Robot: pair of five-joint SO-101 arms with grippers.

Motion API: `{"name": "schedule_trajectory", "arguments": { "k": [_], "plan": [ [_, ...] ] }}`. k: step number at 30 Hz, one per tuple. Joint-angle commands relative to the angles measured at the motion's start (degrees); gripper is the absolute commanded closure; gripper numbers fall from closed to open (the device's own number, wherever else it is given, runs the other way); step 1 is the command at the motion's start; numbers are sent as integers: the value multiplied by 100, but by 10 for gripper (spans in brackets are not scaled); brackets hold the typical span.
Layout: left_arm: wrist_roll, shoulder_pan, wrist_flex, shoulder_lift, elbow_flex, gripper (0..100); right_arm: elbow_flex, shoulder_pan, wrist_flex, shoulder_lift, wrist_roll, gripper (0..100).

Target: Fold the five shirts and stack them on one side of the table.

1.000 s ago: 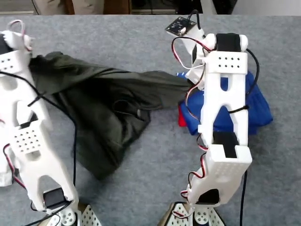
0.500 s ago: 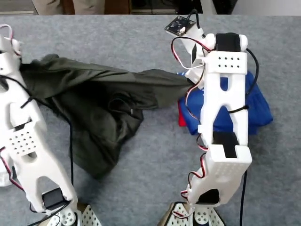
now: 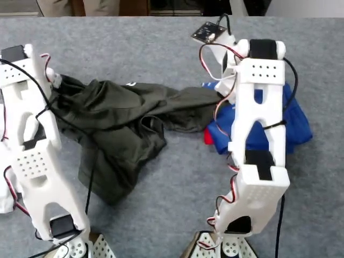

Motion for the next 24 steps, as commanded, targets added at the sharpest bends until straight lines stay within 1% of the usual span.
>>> {"name": "schedule_trajectory", "arguments": {
  "k": [1, 3, 6, 9, 11, 14, 20, 24],
  "plan": [
    [-44, 132, 44, -716, -193, 793, -4, 75, -114, -84, 62, 994],
    [9, 378, 44, -963, -44, 793, -4, 75, -114, -84, 62, 994],
    [369, 826, 44, -1165, 360, 793, -4, 75, -114, -84, 62, 994],
    [413, 1240, 26, -1165, 659, 793, -4, 84, -114, -84, 62, 994],
    [413, 1380, -97, -1165, 835, 793, -13, 92, -114, -84, 62, 994],
    [422, 1336, -334, -1165, 1073, 793, -22, 101, -114, -84, 62, 994],
    [422, 835, -396, -1165, 1389, 794, -40, 110, -114, -84, 62, 994],
    [431, 782, -774, -1165, 1811, 794, -40, 110, -114, -84, 62, 994]
  ]
}}
